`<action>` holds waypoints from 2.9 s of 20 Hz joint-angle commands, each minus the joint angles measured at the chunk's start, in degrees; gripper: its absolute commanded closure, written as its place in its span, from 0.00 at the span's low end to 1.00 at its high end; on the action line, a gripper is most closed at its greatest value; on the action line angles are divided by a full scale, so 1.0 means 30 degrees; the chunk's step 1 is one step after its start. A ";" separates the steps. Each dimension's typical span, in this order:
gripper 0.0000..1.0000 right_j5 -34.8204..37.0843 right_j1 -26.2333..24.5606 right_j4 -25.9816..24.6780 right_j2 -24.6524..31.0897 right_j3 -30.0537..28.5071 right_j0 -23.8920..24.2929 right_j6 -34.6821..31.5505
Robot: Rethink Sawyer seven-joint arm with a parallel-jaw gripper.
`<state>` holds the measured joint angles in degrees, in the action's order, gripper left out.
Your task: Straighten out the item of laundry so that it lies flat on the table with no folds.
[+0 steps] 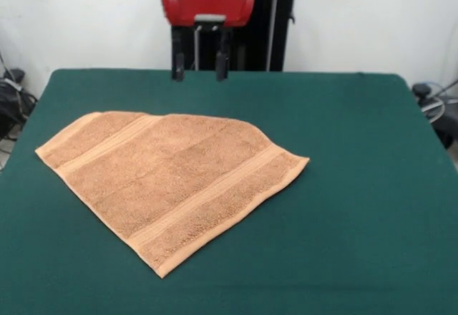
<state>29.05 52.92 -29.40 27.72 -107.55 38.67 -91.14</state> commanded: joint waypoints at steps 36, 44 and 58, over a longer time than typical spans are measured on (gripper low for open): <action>0.00 0.3068 -0.6585 0.1644 -0.2085 0.5984 -0.2454 -0.1555; 0.00 0.1275 -0.7531 0.1232 -0.2456 0.5446 -0.2728 -0.2488; 0.00 -0.8331 -0.9642 0.2701 -1.1612 0.4387 -1.1207 -0.9623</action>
<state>11.38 26.70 -25.60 8.10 -91.02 18.18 -93.58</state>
